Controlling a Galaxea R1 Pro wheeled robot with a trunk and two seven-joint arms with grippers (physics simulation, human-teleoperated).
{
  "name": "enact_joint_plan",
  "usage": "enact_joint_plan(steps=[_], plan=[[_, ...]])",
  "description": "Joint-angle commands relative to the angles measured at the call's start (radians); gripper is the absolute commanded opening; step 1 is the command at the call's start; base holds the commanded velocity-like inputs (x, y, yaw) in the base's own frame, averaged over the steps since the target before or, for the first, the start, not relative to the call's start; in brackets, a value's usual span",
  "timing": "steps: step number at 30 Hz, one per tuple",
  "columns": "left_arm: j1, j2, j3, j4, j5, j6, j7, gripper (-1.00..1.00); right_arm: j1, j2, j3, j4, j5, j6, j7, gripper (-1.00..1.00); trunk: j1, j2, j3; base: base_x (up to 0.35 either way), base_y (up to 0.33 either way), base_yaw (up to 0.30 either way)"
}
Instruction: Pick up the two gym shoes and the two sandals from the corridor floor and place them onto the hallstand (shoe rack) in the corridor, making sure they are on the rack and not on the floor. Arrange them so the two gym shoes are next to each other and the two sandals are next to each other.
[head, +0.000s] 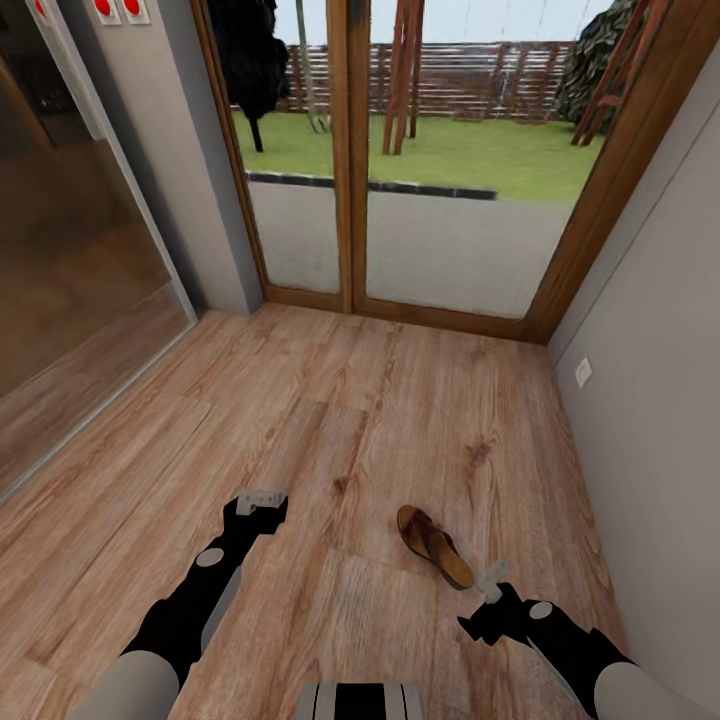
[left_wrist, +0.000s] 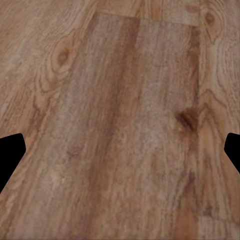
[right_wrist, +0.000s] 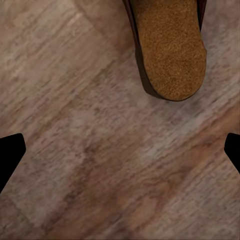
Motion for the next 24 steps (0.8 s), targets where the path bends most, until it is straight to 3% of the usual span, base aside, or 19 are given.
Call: enact_joint_plan(steps=[1,9,17,24], plan=[[0.000,0.000,0.000,0.000,0.000,-0.002,-0.002,1.00,0.000,0.000,-0.001,-0.002,0.006,0.002,0.003,1.00,0.000,0.000,-0.001,0.000,0.000,-0.002],[0.000,0.000,0.000,0.000,0.001,-0.002,-0.002,1.00,0.000,0.000,-0.005,-0.005,0.005,0.002,0.002,1.00,0.000,0.000,-0.001,0.008,0.000,0.000],[0.000,0.000,0.000,0.000,0.000,-0.002,-0.002,1.00,0.000,0.000,-0.009,-0.007,0.005,0.002,0.001,1.00,0.000,0.000,-0.001,0.183,0.000,0.000],[0.000,0.000,0.000,0.000,0.000,-0.002,-0.002,1.00,0.000,-0.002,-0.009,-0.008,0.003,0.002,0.000,1.00,0.000,0.000,-0.001,0.028,0.000,0.000]])
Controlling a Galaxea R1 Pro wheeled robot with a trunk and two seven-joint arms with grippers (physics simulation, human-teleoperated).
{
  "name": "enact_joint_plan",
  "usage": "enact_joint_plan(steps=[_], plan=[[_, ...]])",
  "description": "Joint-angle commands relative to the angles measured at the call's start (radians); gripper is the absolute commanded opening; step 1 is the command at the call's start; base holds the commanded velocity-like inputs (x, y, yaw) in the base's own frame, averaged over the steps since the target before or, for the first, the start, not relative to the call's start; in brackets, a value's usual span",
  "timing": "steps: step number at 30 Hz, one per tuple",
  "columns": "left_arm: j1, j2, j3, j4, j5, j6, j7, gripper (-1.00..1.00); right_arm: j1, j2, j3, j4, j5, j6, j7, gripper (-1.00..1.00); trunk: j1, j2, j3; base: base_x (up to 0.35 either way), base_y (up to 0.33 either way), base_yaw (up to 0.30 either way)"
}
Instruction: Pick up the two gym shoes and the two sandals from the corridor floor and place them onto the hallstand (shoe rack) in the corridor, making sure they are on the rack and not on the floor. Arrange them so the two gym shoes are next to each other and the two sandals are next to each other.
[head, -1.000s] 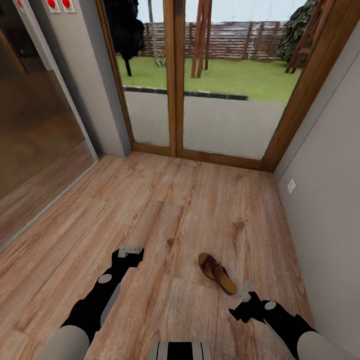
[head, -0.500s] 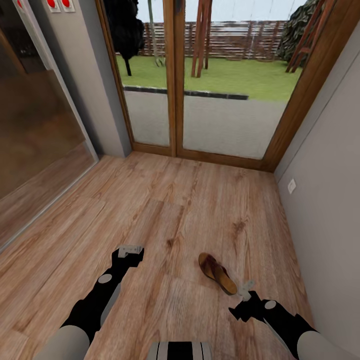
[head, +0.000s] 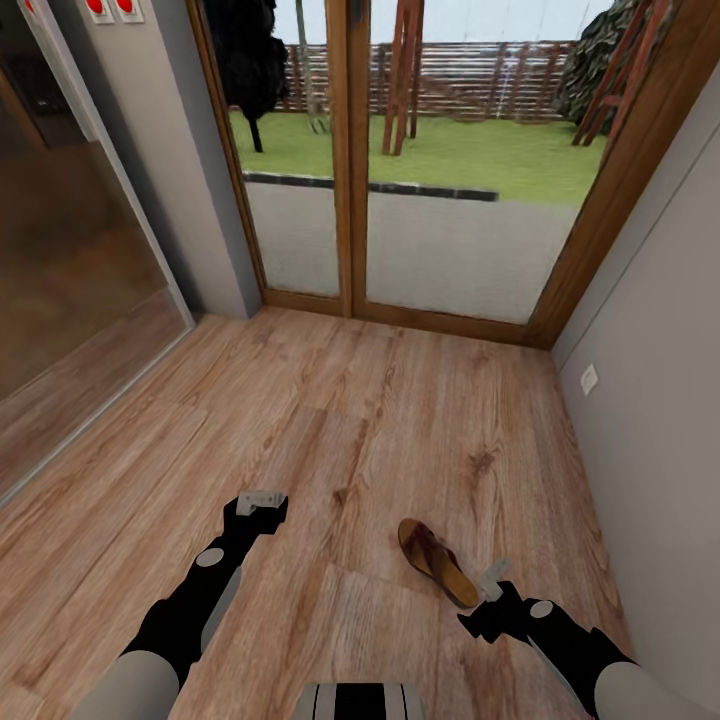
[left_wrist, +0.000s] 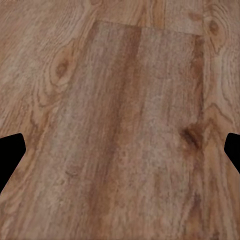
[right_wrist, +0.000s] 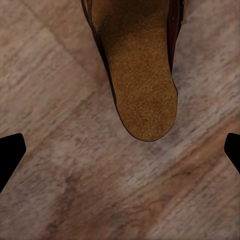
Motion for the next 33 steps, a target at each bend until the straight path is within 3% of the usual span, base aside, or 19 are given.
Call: enact_joint_plan(steps=[1,33], plan=[[0.000,0.000,0.000,0.000,0.000,-0.002,-0.002,1.00,0.000,-0.001,0.000,-0.002,0.006,0.002,0.003,1.00,0.000,0.000,-0.001,0.004,0.000,0.000],[0.000,0.000,0.004,-0.012,0.000,-0.002,-0.002,1.00,0.000,-0.001,0.000,-0.002,0.006,0.002,0.003,1.00,0.000,0.000,-0.003,0.033,-0.025,0.000]])
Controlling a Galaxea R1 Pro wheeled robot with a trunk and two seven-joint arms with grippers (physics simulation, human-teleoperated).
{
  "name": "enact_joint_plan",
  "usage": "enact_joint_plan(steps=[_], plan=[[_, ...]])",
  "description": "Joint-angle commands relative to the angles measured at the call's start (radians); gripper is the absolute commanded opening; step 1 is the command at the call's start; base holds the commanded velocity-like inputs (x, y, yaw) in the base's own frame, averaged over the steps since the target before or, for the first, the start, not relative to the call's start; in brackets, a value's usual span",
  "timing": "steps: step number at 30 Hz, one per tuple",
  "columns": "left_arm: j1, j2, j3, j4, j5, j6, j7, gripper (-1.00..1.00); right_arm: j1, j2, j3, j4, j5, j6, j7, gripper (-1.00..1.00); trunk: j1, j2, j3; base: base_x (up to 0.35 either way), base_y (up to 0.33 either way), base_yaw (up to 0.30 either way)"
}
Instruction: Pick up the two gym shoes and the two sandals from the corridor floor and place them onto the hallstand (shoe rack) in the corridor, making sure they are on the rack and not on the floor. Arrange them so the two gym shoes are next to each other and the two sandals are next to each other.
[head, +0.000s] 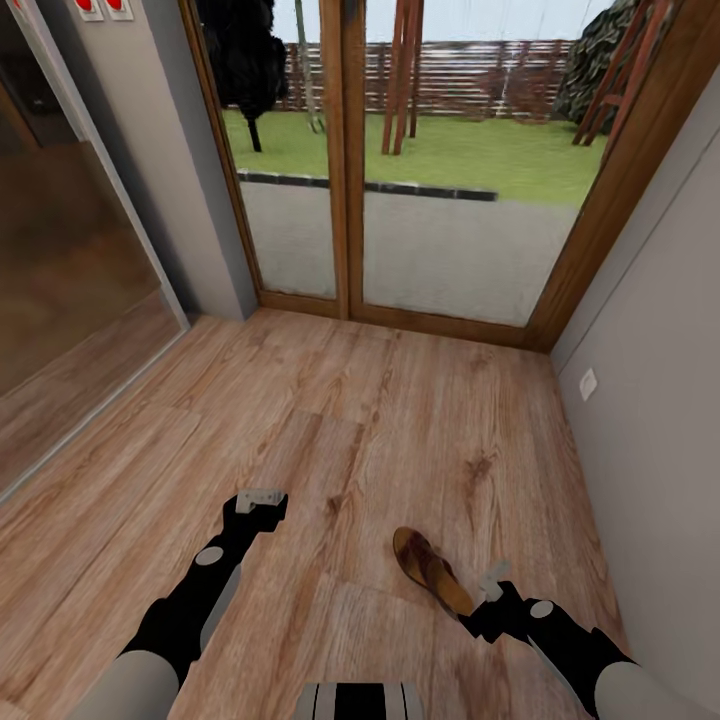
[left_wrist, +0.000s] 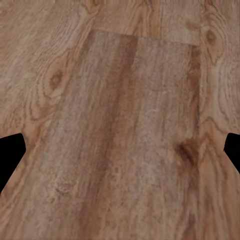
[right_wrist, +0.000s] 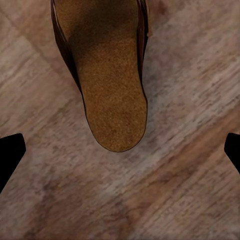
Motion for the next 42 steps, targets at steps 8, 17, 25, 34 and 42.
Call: enact_joint_plan(steps=[8,17,25,34,42], plan=[[-0.001,0.001,0.000,-0.027,0.000,-0.002,-0.001,1.00,0.000,0.000,0.000,-0.001,0.006,0.002,0.003,1.00,0.003,-0.002,-0.043,0.000,0.000,0.000],[-0.001,0.000,-0.001,-0.031,0.000,-0.002,-0.002,1.00,0.000,-0.002,0.000,-0.002,0.006,0.002,0.003,1.00,0.007,-0.004,-0.092,0.000,0.000,0.000],[-0.001,0.000,-0.001,-0.032,0.000,-0.003,-0.002,1.00,0.000,-0.002,-0.002,-0.002,0.006,0.002,0.001,1.00,0.011,-0.006,-0.136,0.000,0.000,0.000],[-0.001,0.001,-0.001,-0.032,0.000,-0.005,-0.002,1.00,0.000,-0.003,-0.002,-0.002,0.006,0.002,-0.001,1.00,0.013,-0.007,-0.166,0.000,0.000,0.000],[-0.001,0.001,-0.001,-0.031,0.000,-0.006,-0.002,1.00,0.000,-0.003,-0.002,-0.002,0.006,0.002,-0.002,1.00,0.013,-0.007,-0.167,0.000,0.000,0.000]])
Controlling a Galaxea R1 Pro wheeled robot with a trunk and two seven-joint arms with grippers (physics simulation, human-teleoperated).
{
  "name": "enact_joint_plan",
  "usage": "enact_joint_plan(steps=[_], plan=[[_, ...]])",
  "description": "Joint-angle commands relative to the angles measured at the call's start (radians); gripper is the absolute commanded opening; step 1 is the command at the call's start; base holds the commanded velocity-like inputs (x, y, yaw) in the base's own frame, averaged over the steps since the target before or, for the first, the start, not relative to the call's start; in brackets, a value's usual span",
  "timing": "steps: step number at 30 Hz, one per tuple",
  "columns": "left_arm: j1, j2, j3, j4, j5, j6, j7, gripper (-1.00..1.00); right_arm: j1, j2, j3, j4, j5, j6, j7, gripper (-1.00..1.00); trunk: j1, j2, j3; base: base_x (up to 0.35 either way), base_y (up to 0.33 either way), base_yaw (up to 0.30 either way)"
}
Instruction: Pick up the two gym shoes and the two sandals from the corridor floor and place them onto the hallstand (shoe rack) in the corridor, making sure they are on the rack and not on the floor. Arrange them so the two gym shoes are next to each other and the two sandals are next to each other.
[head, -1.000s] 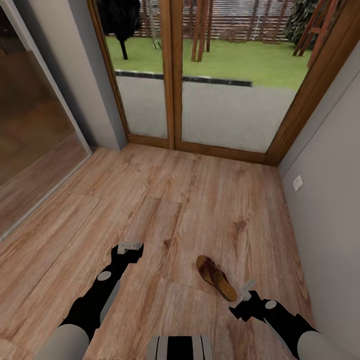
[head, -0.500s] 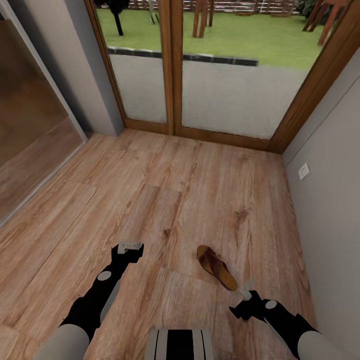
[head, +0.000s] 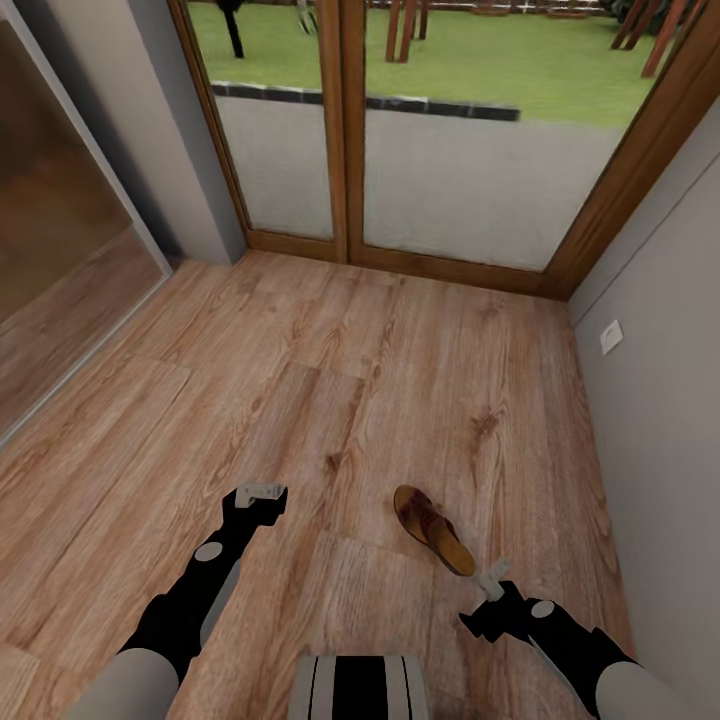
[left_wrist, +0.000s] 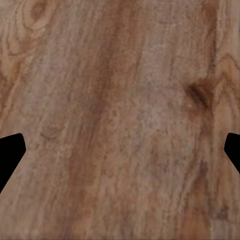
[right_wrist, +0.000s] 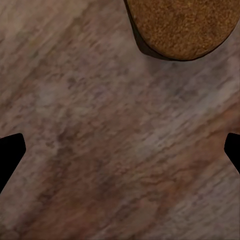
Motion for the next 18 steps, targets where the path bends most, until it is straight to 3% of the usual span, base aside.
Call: enact_joint_plan(steps=[1,5,12,18], plan=[[0.000,0.000,0.000,0.000,0.000,-0.002,-0.002,1.00,0.000,0.000,0.000,-0.002,0.006,0.002,0.003,1.00,0.000,0.000,-0.001,0.000,0.000,0.000],[0.000,-0.001,0.000,0.000,0.000,-0.001,-0.002,1.00,0.000,-0.001,0.000,-0.002,0.006,0.002,0.003,1.00,0.000,0.000,-0.001,0.086,-0.008,0.000],[0.000,-0.001,0.000,0.001,0.000,-0.001,-0.002,1.00,0.000,-0.001,0.000,-0.002,0.006,0.002,0.003,1.00,0.000,0.000,-0.001,0.237,-0.067,0.000],[0.000,-0.001,-0.001,0.001,0.000,-0.001,-0.002,1.00,0.000,-0.001,0.000,-0.002,0.006,0.002,0.003,1.00,0.000,0.000,-0.001,0.059,-0.018,0.000]])
